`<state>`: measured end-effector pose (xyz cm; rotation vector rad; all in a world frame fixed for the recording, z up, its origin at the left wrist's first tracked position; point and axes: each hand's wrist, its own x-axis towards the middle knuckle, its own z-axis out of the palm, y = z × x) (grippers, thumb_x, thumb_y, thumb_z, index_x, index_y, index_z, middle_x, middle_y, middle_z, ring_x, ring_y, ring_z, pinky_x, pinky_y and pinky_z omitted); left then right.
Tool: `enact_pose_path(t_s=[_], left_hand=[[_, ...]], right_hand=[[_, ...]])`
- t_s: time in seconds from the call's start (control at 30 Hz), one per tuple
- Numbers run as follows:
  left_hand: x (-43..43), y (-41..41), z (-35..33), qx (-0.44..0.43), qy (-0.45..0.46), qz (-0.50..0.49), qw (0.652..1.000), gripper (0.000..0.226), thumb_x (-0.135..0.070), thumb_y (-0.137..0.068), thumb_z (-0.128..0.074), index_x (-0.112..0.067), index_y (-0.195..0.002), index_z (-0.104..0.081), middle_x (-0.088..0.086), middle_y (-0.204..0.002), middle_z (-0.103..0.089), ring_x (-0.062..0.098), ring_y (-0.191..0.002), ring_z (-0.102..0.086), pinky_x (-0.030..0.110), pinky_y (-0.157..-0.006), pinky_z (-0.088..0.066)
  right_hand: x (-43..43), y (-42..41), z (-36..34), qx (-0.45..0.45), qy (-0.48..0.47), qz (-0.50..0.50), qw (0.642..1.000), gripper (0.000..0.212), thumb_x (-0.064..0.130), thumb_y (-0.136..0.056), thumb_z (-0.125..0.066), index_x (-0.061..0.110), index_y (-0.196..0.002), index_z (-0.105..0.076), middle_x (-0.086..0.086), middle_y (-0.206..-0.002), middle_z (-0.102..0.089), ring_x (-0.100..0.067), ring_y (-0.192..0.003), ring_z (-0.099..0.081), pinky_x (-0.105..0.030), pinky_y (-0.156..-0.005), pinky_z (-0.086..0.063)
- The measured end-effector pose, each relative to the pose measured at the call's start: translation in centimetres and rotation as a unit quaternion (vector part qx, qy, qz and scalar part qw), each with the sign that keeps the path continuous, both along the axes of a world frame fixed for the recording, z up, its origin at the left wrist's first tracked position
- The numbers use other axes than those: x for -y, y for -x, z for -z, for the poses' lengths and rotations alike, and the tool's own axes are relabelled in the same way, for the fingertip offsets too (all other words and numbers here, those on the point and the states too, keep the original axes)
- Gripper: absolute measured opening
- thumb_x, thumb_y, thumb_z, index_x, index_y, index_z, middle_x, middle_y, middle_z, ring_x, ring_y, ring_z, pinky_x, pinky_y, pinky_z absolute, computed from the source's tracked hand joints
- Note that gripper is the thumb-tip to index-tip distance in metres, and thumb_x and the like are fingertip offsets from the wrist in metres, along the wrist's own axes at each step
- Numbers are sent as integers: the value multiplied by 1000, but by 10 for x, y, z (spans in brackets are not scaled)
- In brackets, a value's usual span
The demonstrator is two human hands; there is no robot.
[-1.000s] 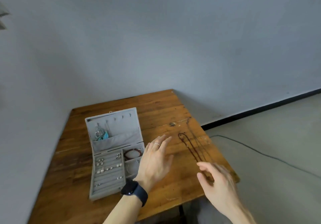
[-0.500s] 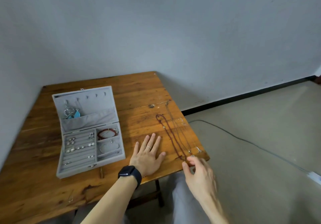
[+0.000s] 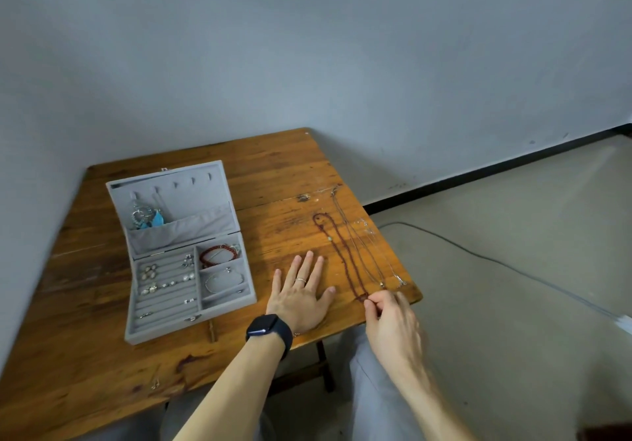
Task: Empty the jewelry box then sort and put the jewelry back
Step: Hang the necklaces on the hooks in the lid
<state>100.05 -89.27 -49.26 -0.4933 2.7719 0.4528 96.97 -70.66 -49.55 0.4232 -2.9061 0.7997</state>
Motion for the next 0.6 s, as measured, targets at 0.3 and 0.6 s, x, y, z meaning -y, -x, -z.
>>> enact_pose_path(t_s=[0.3, 0.6], left_hand=[[-1, -2, 0, -2, 8, -2, 1000, 72, -67, -100, -14, -36, -158, 14, -10, -165, 20, 13, -152, 20, 47, -123, 12], [-1, 0, -3, -23, -17, -14, 1000, 71, -65, -100, -24, -37, -159, 2, -10, -168, 10, 15, -154, 13, 47, -122, 10]], right_hand=[[19, 17, -16, 83, -92, 42, 991, 32, 46, -96, -52, 20, -101, -70, 0, -102, -68, -23, -96, -66, -29, -69, -48], [23, 13, -21, 78, -92, -42, 992, 34, 38, -106, -36, 12, -118, -54, -4, -114, -60, -22, -104, -63, -31, -74, -49]])
